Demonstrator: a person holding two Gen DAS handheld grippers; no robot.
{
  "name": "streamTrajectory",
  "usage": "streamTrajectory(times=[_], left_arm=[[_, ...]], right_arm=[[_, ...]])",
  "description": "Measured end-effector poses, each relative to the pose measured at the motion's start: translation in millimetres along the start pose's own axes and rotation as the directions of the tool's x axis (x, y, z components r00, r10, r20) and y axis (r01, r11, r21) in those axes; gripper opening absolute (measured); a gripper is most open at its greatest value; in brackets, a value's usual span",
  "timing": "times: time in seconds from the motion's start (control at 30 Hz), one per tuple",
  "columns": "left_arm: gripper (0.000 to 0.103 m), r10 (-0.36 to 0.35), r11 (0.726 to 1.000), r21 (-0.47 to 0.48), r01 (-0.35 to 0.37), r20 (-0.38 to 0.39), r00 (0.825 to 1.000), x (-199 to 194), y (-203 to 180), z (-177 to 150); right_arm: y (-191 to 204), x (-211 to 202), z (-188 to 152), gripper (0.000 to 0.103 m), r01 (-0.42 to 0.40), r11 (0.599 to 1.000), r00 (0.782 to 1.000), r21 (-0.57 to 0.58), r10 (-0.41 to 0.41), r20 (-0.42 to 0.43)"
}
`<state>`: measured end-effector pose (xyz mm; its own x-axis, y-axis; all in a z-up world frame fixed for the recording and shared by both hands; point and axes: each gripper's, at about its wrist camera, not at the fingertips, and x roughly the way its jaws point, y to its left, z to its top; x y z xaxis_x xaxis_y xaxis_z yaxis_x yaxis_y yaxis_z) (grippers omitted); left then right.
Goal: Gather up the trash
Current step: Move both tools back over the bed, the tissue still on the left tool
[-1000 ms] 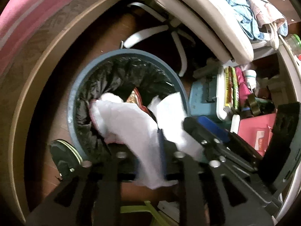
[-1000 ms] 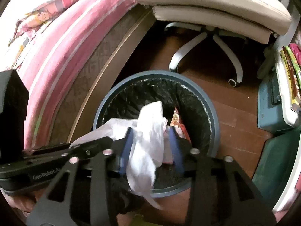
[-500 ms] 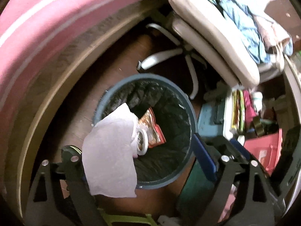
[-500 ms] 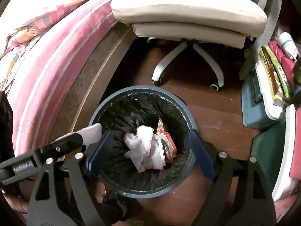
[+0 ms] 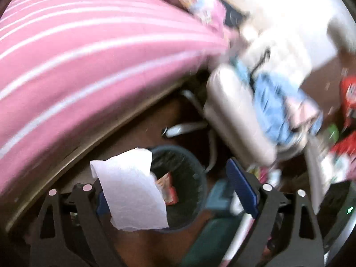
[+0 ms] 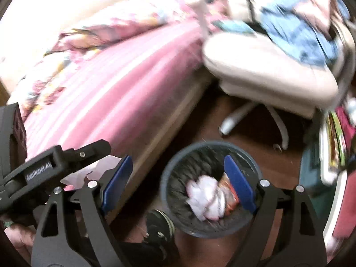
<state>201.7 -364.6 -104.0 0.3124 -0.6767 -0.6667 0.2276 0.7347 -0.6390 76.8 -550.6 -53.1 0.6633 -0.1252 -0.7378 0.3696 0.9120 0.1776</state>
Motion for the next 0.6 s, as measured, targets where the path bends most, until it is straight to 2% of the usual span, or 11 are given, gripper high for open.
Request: streamTrajectory(times=[0.07, 0.2, 0.27, 0.37, 0.5, 0.6], left_arm=[[0.088, -0.066, 0.997, -0.042, 0.069, 0.072, 0.995, -38.9, 11.0, 11.0], [0.089, -0.072, 0.995, -0.058, 0.084, 0.183, 0.980, -102.8, 37.1, 30.3], [0.090, -0.037, 0.996, -0.072, 0.055, 0.232, 0.972, -130.5, 58.1, 41.7], [0.090, 0.066, 0.992, -0.126, -0.030, 0.294, 0.953, -168.8, 105.0, 64.4], [0.090, 0.149, 0.974, -0.208, -0.085, 0.319, 0.936, -195.9, 166.2, 95.5], [0.090, 0.216, 0.959, -0.247, -0.140, 0.317, 0.923, -205.9, 214.9, 132.8]], right_arm=[[25.6, -8.2, 6.9, 0.085, -0.034, 0.999, 0.999, -0.026, 0.035, 0.029], [84.9, -19.4, 23.1, 0.088, -0.122, 0.989, 0.989, -0.080, 0.128, 0.074], [122.5, -16.2, 31.4, 0.088, -0.177, 0.979, 0.980, -0.104, 0.185, 0.078], [173.6, -2.0, 41.0, 0.089, -0.239, 0.960, 0.966, -0.149, 0.250, 0.065], [238.7, 37.0, 53.9, 0.089, -0.296, 0.931, 0.952, -0.214, 0.305, 0.009], [288.3, 76.3, 64.0, 0.089, -0.328, 0.906, 0.943, -0.268, 0.331, -0.037]])
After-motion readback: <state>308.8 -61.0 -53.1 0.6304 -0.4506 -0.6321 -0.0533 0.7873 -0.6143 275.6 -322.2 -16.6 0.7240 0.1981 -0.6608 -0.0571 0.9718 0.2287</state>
